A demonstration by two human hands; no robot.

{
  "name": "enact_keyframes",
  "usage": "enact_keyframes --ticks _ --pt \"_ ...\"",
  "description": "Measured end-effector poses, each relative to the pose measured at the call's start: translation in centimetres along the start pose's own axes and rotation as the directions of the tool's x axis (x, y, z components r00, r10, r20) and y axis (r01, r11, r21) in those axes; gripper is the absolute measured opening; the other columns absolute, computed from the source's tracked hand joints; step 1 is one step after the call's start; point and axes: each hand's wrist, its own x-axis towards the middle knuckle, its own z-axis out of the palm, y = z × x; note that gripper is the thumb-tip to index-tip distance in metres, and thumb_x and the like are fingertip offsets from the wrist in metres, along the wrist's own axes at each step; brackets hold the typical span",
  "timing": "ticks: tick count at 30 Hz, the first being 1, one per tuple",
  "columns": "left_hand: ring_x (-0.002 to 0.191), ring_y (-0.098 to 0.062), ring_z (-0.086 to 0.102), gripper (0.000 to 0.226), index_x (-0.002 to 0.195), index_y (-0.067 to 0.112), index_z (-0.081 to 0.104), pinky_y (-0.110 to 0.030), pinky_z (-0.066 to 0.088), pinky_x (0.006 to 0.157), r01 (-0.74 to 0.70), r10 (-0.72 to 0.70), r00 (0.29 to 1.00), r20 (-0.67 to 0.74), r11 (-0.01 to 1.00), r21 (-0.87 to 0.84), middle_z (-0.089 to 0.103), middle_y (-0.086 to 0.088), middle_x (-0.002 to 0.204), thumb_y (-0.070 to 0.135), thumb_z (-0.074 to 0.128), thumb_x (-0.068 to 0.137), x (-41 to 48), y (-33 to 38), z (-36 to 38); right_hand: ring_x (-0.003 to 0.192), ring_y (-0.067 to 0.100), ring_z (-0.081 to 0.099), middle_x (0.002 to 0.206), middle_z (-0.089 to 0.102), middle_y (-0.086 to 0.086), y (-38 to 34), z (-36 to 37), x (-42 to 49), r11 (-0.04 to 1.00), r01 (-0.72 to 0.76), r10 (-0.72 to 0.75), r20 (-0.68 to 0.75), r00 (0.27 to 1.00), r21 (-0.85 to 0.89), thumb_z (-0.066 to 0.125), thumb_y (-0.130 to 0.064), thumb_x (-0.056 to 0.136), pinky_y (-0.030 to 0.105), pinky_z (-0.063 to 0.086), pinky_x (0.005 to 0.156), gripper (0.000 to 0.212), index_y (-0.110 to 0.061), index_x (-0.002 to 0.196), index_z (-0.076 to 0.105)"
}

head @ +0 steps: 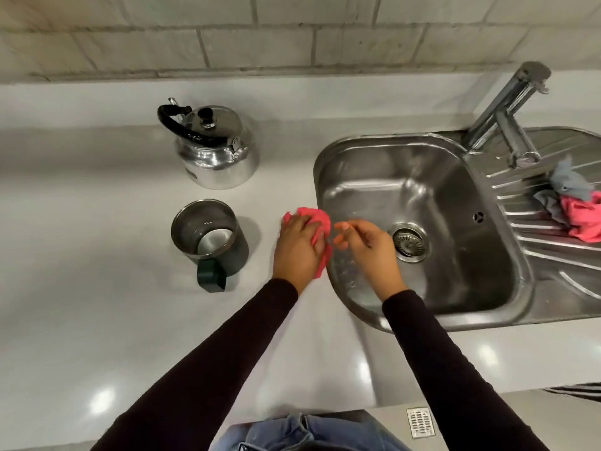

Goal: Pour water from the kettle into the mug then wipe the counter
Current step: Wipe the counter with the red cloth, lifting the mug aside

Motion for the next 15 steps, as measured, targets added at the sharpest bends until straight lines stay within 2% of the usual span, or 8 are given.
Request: enact_keyframes --ticks 3,8,10,13,15 --pt "0.113 -0.023 0.054 0.047 0.101 0.014 0.068 -0.036 0.027 0.109 0.067 -0.067 0.998 -0.007 0.995 0.072 0.065 -0.006 0.115 0.029 0.03 0.079 4.7 -0.7 1.3 0.06 0.018 0.056 0.06 0.063 0.002 1.3 -1.2 1.7 0.999 -0.039 0.039 0.02 0.999 -0.024 0.055 -0.014 0.092 0.024 0.047 0.059 0.018 -0.006 0.084 0.069" --pt "0.11 -0.027 0.057 0.034 0.095 0.012 0.069 -0.041 0.032 0.107 0.216 -0.212 0.974 -0.08 0.975 0.048 0.067 -0.009 0.113 0.022 0.04 0.081 11.5 -1.5 1.9 0.054 0.014 0.055 0.059 0.061 0.0 2.0 -2.6 4.5 0.999 -0.037 0.038 0.085 0.996 -0.013 0.051 -0.009 0.093 0.025 0.048 0.059 0.023 -0.022 0.079 0.066" --pt "0.108 -0.031 0.057 0.047 0.097 0.009 0.068 -0.043 0.037 0.103 0.2 -0.195 0.977 -0.088 0.978 0.057 0.069 -0.012 0.108 0.029 0.031 0.076 12.8 -0.7 1.2 0.056 0.015 0.055 0.059 0.061 0.0 1.9 -2.8 5.5 1.0 -0.025 0.024 0.104 0.994 0.003 0.051 -0.011 0.093 0.027 0.049 0.06 0.022 -0.02 0.079 0.065" --pt "0.115 -0.034 0.052 0.063 0.104 -0.001 0.065 -0.042 0.037 0.101 0.225 -0.219 0.971 -0.099 0.973 0.05 0.064 -0.02 0.115 0.033 0.021 0.075 15.0 0.6 0.5 0.059 0.019 0.056 0.061 0.061 0.003 2.3 -3.0 7.0 0.999 -0.037 0.033 0.123 0.992 0.029 0.052 -0.011 0.093 0.033 0.049 0.062 0.02 -0.017 0.082 0.066" --pt "0.115 -0.031 0.053 0.067 0.104 0.0 0.065 -0.039 0.035 0.101 0.238 -0.23 0.965 -0.126 0.969 0.059 0.064 -0.017 0.117 0.035 0.017 0.074 16.6 0.6 0.3 0.059 0.019 0.056 0.061 0.061 0.003 2.8 -3.2 7.9 0.998 -0.051 0.044 0.139 0.989 0.048 0.051 -0.01 0.093 0.035 0.049 0.062 0.023 -0.021 0.08 0.067"
